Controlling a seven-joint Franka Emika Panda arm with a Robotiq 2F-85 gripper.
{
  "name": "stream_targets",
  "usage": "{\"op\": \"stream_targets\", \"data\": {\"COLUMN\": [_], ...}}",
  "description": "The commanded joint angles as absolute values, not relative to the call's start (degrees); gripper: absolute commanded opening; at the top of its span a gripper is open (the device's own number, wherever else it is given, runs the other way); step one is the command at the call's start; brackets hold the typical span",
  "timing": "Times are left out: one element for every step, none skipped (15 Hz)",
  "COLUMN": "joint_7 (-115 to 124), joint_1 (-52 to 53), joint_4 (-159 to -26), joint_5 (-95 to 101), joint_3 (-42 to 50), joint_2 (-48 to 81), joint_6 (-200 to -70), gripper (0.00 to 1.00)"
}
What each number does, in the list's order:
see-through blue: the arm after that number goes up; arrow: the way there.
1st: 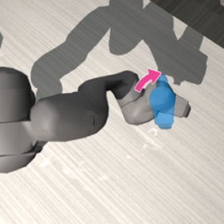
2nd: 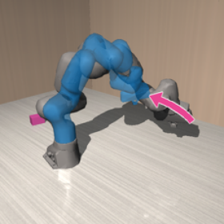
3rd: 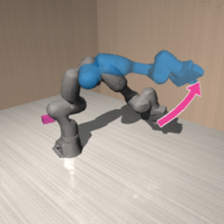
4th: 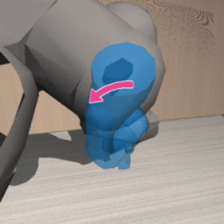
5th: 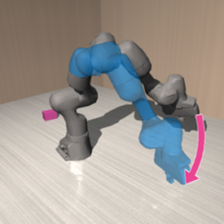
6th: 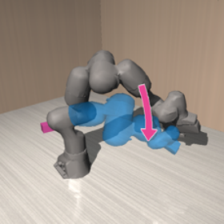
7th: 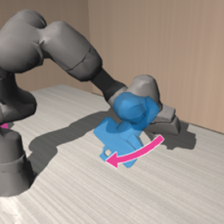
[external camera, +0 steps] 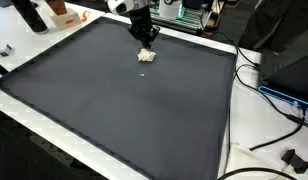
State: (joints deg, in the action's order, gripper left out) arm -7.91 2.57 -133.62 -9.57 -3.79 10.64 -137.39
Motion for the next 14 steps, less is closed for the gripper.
{"op": "stream_targets", "data": {"joint_7": [-7.0,-6.7,-6.5,-6.3,-6.1,-5.9,-5.6,-5.2,-4.9,-4.5,-4.1,-3.3,-2.6,-2.0], "joint_1": [2.7,2.8,2.9,3.0,3.2,3.3,3.4,3.5,3.6,3.7,3.8,3.9,3.9,4.0], "joint_4": [-135.4,-135.7,-136.0,-136.2,-136.4,-136.6,-136.7,-136.9,-137.1,-137.4,-137.6,-137.9,-138.1,-138.3], "joint_5": [-8.8,-8.5,-8.1,-7.9,-7.4,-7.1,-6.7,-6.2,-5.9,-5.4,-5.2,-4.8,-4.5,-4.1], "joint_3": [-4.2,-4.3,-4.3,-4.3,-4.3,-4.3,-4.3,-4.2,-4.2,-4.2,-4.2,-4.2,-4.2,-4.2], "joint_2": [8.5,7.8,7.2,6.6,6.0,5.4,4.8,4.1,3.5,2.8,2.1,1.3,0.6,-0.1], "joint_6": [-137.0,-137.0,-136.9,-137.0,-137.2,-137.1,-137.1,-137.0,-137.0,-136.9,-136.8,-136.7,-136.5,-136.3], "gripper": [0.03,0.03,0.03,0.03,0.03,0.03,0.03,0.03,0.03,0.03,0.03,0.03,0.03,0.03]}}
